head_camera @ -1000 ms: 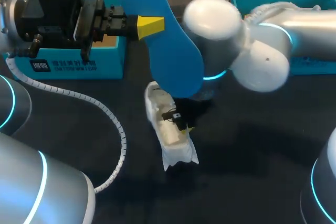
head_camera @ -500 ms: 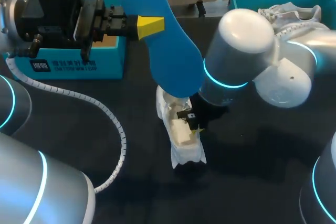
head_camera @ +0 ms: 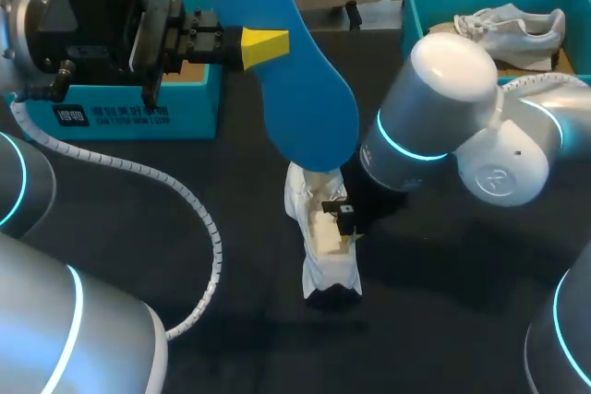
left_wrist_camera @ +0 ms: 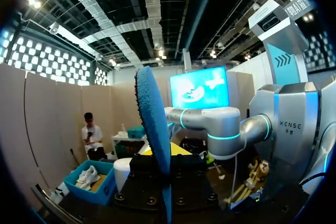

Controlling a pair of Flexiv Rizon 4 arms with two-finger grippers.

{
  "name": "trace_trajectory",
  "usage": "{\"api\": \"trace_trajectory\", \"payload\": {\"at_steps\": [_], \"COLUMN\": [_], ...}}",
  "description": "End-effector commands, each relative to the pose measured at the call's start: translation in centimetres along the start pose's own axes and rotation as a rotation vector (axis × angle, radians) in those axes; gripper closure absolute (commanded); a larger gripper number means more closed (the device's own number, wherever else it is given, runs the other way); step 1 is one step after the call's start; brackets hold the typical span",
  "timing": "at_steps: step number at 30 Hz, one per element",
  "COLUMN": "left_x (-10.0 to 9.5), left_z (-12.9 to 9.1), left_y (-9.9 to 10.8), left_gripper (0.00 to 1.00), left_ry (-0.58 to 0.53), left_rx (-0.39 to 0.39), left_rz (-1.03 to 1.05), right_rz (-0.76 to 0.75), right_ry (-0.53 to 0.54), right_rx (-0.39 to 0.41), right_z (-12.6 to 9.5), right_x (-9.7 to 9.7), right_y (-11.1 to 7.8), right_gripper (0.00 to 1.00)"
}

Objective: Take the shoe out of the shoebox, open the shoe tongue, remove and reinsert the insole, then place the shoe into the shoebox

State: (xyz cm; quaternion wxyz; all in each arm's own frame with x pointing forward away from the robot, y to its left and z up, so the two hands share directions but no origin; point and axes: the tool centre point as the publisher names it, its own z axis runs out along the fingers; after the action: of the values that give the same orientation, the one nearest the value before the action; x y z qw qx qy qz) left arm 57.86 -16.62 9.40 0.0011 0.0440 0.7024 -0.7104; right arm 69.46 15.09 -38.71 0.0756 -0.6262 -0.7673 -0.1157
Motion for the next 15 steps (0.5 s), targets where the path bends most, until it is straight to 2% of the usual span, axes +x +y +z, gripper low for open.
{"api": "trace_trajectory", "payload": {"at_steps": [1,3,4,5,10,12,15], "left_x": [0.0,0.0,0.0,0.0,0.0,0.0,0.0], "left_z": [0.1,0.1,0.1,0.1,0.1,0.1,0.1], "left_y": [0.1,0.1,0.1,0.1,0.1,0.1,0.1], "left_gripper": [1.0,1.0,1.0,1.0,1.0,1.0,1.0], "left_ry": [0.001,0.001,0.001,0.001,0.001,0.001,0.001], "left_rx": [0.001,0.001,0.001,0.001,0.001,0.001,0.001], "left_rz": [0.001,0.001,0.001,0.001,0.001,0.001,0.001], "right_rz": [-0.001,-0.004,-0.005,-0.006,-0.012,-0.002,-0.005], "right_ry": [0.006,0.008,0.009,0.011,0.016,0.038,0.083], "right_rx": [-0.002,0.0,0.0,0.0,-0.026,-0.036,-0.096], "right_z": [0.3,0.3,0.3,0.2,-1.8,-3.4,-6.4], "right_x": [-0.1,-0.1,-0.1,-0.1,0.4,0.4,0.0], "right_y": [0.0,0.0,0.0,0.0,-0.1,-0.3,-0.9], "right_gripper": [1.0,1.0,0.75,0.0,0.0,0.0,0.0]}}
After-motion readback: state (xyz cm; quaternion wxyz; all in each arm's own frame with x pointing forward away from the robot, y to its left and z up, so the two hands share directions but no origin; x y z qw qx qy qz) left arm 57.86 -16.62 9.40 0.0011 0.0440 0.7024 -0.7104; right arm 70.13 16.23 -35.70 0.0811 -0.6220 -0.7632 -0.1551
